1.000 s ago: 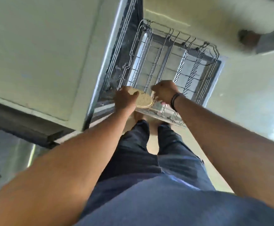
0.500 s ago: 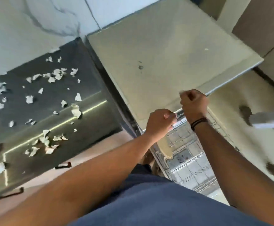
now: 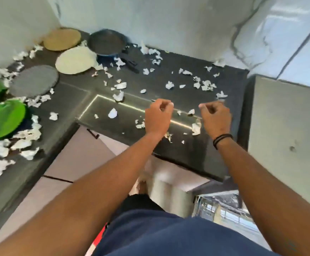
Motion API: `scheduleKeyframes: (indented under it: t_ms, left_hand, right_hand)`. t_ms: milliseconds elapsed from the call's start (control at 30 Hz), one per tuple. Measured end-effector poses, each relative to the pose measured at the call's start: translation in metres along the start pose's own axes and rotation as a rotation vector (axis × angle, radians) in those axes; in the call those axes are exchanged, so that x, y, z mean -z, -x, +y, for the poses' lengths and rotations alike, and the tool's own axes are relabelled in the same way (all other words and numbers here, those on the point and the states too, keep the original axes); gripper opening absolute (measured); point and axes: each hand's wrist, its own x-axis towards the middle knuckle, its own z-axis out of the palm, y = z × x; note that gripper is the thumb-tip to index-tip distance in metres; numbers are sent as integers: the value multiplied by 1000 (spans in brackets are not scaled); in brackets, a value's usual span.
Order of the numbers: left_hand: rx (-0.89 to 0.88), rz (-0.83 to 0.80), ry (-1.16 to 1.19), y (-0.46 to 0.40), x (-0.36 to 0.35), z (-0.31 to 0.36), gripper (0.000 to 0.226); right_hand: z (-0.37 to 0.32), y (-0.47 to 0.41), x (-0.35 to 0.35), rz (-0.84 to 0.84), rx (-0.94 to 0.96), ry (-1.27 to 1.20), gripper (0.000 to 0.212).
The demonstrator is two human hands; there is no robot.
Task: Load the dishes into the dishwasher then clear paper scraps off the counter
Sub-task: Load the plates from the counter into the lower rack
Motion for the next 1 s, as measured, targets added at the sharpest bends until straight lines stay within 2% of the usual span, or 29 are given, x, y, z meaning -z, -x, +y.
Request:
scheduleKeyframes:
  t_ms: [200, 333, 633, 767, 1000]
  left_hand:
    - [178, 247, 49, -83, 103, -70, 14]
    - [266, 375, 44, -132, 175, -108, 6]
    - [413, 622, 36, -189, 273, -176, 15]
    - [423, 627, 32, -206, 296, -192, 20]
    - [464, 418, 88, -246, 299, -199, 37]
  right_hand:
    - [-67, -34, -133, -189, 73, -16, 13]
    - [-115, -46, -226, -312, 127, 1, 14]
    - [-188, -34, -372, -548, 271, -8, 11]
    - [-199, -34, -412, -637, 326, 60, 15]
    - [-215, -77, -453, -695, 577, 386, 38]
